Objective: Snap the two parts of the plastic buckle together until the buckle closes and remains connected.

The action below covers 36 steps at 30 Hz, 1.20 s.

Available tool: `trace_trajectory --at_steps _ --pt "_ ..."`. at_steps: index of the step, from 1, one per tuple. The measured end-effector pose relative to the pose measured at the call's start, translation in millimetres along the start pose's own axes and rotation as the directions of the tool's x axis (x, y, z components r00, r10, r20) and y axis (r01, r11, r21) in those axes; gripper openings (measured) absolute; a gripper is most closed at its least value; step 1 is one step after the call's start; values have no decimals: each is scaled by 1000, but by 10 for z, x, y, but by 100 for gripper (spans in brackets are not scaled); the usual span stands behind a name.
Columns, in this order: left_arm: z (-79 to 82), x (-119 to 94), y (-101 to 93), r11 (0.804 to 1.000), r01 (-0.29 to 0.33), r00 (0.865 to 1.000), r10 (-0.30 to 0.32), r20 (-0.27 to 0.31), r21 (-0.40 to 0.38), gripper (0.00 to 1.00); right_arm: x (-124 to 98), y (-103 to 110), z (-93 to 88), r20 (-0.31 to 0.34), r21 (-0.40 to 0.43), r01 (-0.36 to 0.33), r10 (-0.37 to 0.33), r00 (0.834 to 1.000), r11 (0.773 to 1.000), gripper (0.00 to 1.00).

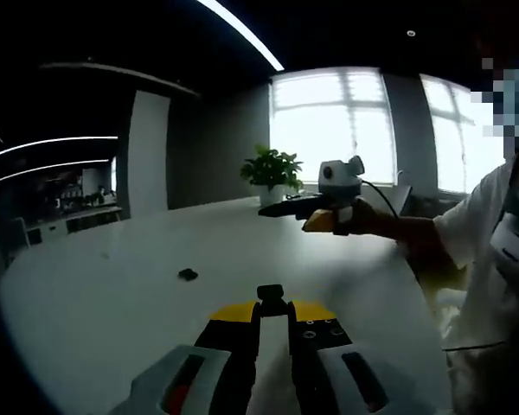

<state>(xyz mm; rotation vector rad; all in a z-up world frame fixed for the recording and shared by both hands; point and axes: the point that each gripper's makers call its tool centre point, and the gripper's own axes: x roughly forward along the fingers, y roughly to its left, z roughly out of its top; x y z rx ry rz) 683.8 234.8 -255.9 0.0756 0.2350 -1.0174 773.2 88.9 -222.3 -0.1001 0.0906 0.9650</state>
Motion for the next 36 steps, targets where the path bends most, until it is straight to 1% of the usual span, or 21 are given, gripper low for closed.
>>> trace_trajectory --at_steps 3,5,8,10,12,13,16,21,28,31,34,36 --pt "-33 -15 65 999 -16 1000 16 -1 -28 12 45 -35 -30 -10 8 -8 8 1000 1000 85" --pt "-65 -15 78 999 -26 1000 25 -14 -30 12 74 -62 -35 -7 18 -11 11 1000 1000 84" --pt "-74 -10 58 999 -10 1000 10 -13 -48 12 115 -97 -60 -14 34 -18 18 1000 999 84" --pt "-84 -4 65 999 -13 1000 12 -25 -40 12 134 -113 -55 -12 38 -33 34 999 999 85" --pt "-107 2 77 1000 -28 998 28 -57 -8 12 162 -145 -20 0 54 -50 51 999 997 85" --pt "-106 5 71 1000 -25 998 25 -63 -3 12 176 -167 3 8 58 -55 54 998 997 85" --pt "-110 0 68 1000 -15 997 14 -77 -15 12 226 -223 46 25 59 -62 61 998 996 85" --pt "-110 -23 80 1000 -25 997 24 -75 -16 12 263 -262 5 14 61 -62 61 998 996 85" --pt "-103 -28 44 999 -14 998 12 -60 -28 12 216 -280 -32 6 61 -36 36 999 997 84" --pt "-114 -33 20 999 -10 998 8 -58 -38 12 201 -289 8 14 55 -29 28 999 998 84" --pt "-136 -43 5 999 -7 998 4 -65 -44 12 194 -293 74 41 44 -27 25 999 999 84" --pt "-174 -59 -13 997 3 998 -9 -68 -81 12 196 -281 105 49 41 -39 37 998 998 85"
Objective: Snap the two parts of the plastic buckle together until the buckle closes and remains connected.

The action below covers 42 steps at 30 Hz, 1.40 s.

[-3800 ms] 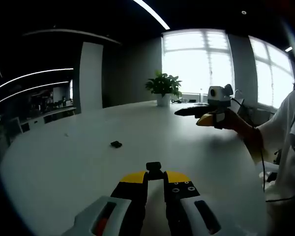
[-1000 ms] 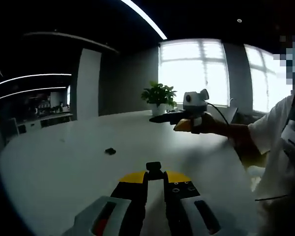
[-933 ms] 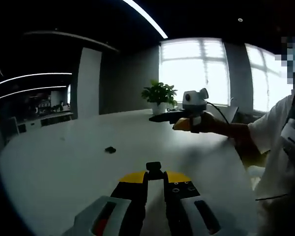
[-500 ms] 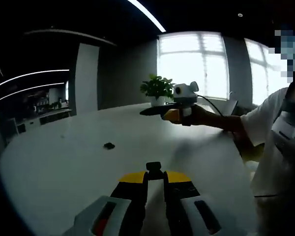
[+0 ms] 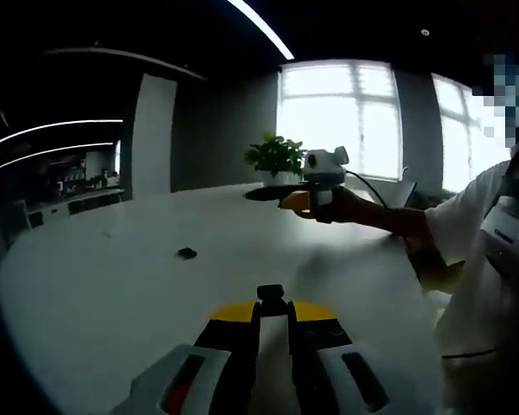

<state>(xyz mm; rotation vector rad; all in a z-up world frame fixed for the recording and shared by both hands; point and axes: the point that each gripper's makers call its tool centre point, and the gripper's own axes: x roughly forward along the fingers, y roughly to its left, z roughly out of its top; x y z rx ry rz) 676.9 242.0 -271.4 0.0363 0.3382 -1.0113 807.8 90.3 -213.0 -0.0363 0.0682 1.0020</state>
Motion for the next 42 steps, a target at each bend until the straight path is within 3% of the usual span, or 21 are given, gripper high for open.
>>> trace_trajectory --at_steps 14,19,33,42 --pt "-43 -57 -49 1000 1 1000 0 -12 27 12 161 19 37 18 -14 -69 70 997 997 90" --pt "-19 -68 -50 1000 8 1000 -8 -5 30 12 267 -17 9 20 5 -94 94 995 996 97" --pt "-40 -65 -105 999 19 1000 -19 -3 37 12 574 -55 -97 -25 -8 -141 140 990 990 100" --pt "-72 -48 -166 998 51 999 -50 -18 43 12 742 -71 -282 -97 6 -181 180 979 984 100"
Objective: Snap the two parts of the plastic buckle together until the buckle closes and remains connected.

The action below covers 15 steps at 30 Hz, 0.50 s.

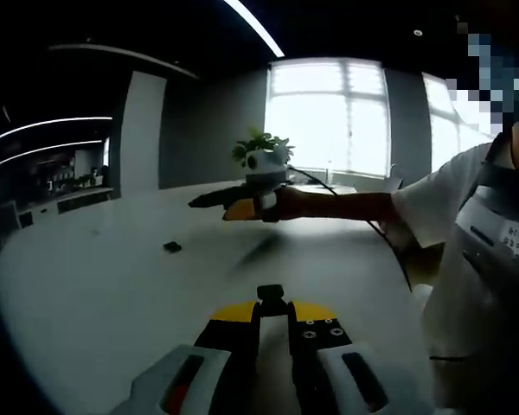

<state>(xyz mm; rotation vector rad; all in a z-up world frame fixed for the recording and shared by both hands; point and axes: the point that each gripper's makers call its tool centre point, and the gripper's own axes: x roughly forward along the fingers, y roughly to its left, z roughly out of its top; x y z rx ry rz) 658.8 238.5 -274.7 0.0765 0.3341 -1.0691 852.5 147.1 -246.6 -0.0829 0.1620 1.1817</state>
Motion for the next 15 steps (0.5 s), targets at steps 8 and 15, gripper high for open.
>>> trace_trajectory --at_steps 8,15 --pt "-41 8 -21 1000 9 1000 -9 -16 -3 12 182 20 -164 -112 2 -21 21 994 1000 96" --pt "-67 27 -50 1000 23 999 -23 -30 -1 12 291 59 -184 -140 -20 -27 23 990 999 94"
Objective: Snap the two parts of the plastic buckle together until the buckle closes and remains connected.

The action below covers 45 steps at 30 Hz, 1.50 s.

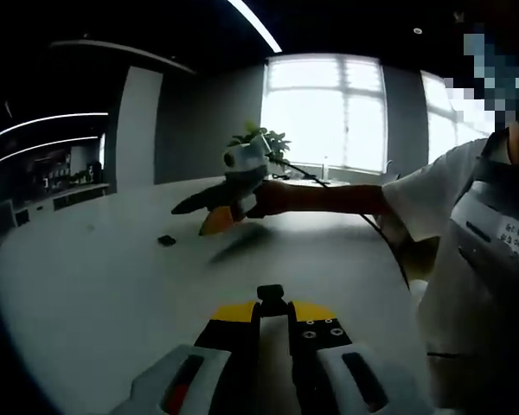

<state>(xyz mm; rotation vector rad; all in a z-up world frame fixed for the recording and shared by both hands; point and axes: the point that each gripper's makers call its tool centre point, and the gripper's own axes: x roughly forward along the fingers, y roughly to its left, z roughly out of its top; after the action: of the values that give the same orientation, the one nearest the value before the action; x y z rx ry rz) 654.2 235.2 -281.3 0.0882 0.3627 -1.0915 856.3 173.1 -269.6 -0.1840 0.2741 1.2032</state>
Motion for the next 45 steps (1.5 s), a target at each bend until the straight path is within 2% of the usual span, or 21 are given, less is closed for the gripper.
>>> trace_trajectory --at_steps 9,14,20,25,29,40,45 --pt "-46 24 -26 1000 12 1000 -11 -29 21 13 76 34 -34 -30 -18 -5 4 1000 1000 93" --pt "-66 12 27 1000 -13 999 13 -37 10 13 126 33 -62 -48 -21 -3 2 999 1000 91" --pt "-92 3 92 999 -48 998 48 -45 6 13 175 46 -100 -69 -29 3 -5 998 1000 84" --pt "-101 -21 171 996 -85 996 84 -42 -7 13 194 25 -122 -83 -35 13 -16 996 999 74" --pt "-121 -31 218 994 -110 993 109 -45 -12 13 207 26 -128 -78 -29 16 -18 997 999 70" --pt "-122 -41 248 992 -124 992 124 -33 -24 15 235 25 -157 -85 -20 16 -17 996 1000 58" --pt "-92 -64 264 990 -132 991 132 -8 -38 15 237 32 -160 -83 -16 16 -18 996 1000 51"
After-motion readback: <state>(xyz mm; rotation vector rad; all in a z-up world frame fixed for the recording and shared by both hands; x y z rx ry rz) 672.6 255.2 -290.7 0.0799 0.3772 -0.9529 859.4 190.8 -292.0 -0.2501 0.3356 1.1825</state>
